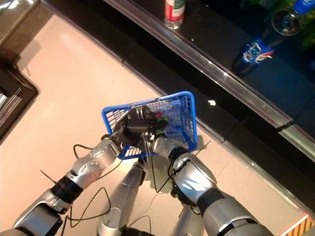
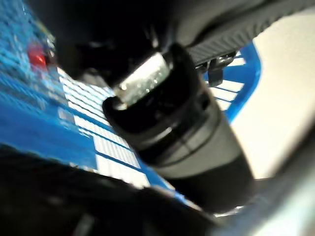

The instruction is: Pick up the drink and place into the basket.

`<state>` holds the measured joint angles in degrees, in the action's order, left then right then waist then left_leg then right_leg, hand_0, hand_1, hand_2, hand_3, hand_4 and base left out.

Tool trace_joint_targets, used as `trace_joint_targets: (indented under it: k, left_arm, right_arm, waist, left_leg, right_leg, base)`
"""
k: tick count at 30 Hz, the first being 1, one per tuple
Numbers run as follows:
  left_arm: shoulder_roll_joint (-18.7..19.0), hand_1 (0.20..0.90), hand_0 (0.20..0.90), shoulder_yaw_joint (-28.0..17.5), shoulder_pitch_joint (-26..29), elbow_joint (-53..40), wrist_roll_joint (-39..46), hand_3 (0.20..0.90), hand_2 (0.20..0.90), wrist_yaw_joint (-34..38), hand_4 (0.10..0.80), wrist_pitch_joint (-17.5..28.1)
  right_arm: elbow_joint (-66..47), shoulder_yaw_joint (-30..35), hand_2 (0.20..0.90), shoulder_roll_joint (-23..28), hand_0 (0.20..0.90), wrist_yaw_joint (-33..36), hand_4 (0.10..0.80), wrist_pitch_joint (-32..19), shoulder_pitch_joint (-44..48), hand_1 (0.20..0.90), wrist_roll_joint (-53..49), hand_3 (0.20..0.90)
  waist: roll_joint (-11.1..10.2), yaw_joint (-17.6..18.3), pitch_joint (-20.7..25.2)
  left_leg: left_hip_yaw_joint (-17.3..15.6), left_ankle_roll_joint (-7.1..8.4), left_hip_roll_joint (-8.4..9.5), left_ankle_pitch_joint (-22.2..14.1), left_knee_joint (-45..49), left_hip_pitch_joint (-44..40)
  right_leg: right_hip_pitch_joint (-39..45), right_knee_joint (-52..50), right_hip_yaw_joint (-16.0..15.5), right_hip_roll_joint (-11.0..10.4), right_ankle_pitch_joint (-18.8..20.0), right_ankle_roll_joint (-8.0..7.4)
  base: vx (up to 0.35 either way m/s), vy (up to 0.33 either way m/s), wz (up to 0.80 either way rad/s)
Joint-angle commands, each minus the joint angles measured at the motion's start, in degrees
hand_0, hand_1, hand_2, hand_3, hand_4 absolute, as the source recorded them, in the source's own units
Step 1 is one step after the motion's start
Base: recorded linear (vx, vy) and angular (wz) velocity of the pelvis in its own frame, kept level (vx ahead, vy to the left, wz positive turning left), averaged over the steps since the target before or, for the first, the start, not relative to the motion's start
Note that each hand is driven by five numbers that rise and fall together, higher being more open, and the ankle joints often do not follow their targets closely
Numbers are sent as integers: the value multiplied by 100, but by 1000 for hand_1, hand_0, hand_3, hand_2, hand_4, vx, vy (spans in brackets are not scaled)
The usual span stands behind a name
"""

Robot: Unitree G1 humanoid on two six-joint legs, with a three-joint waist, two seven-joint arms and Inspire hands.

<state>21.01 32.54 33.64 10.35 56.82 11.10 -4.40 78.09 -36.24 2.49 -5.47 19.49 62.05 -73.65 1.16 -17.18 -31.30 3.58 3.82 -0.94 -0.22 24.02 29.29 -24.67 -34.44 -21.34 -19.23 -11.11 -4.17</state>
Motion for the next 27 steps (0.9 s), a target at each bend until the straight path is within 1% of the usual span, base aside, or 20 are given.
trace_joint_targets:
  k: [1,6,11,15,19,24,27]
  left_arm:
    - [-1245,300,300,-378,2321,-1622,-254,200,300,-363,100,1801]
    - [-1428,300,300,-355,2530,-1165,-386,200,300,-276,100,2116]
    - [-1528,300,300,-450,2553,-959,-532,200,300,-172,100,2339]
    - [-1487,300,300,-570,2506,-940,-536,200,300,-137,100,2469]
    - [-1356,300,300,-665,2386,-958,-550,200,300,-173,100,2583]
    - [-1212,300,300,-739,2216,-1009,-645,200,300,-215,100,2658]
    - [-1166,300,300,-748,2146,-1050,-683,200,300,-205,100,2685]
  right_arm:
    - [-523,144,900,-1471,900,-744,800,220,743,900,-146,900]
    - [-709,128,900,-1380,900,-650,800,-16,579,900,-262,900]
    - [-774,277,900,-1102,900,-593,800,-166,360,900,-244,900]
    - [-861,476,900,-756,900,-522,800,-356,131,900,-378,900]
    - [-1127,715,900,-309,900,-421,800,-577,-195,900,-470,900]
    - [-1499,912,900,182,900,-346,800,-753,-650,900,-212,900]
    - [-1622,937,900,327,900,-328,800,-829,-820,900,-77,900]
  waist:
    - [160,134,150]
    - [142,320,150]
    - [124,449,150]
    - [97,535,150]
    - [53,641,150]
    - [-17,782,150]
    - [-38,827,150]
  left_leg:
    - [-125,-46,-264,203,16,-61]
    - [-213,-33,-307,196,17,-139]
    - [-265,-26,-332,163,28,-229]
    - [-299,-19,-359,133,21,-297]
    - [-333,-21,-382,98,28,-353]
    - [-386,-43,-411,65,13,-443]
    - [-405,-51,-418,56,-2,-485]
  right_leg:
    - [45,387,366,-143,964,-294]
    - [70,399,431,-141,936,-293]
    - [133,413,467,-151,904,-292]
    - [177,447,505,-134,891,-287]
    - [204,467,556,-101,875,-286]
    - [241,487,633,-28,858,-263]
    - [262,499,653,-4,856,-251]
  base:
    - [6,26,-7]
    - [11,25,-13]
    - [4,15,-4]
    - [-2,6,-2]
    - [-9,9,-8]
    - [-4,0,-2]
    - [-5,-9,-6]
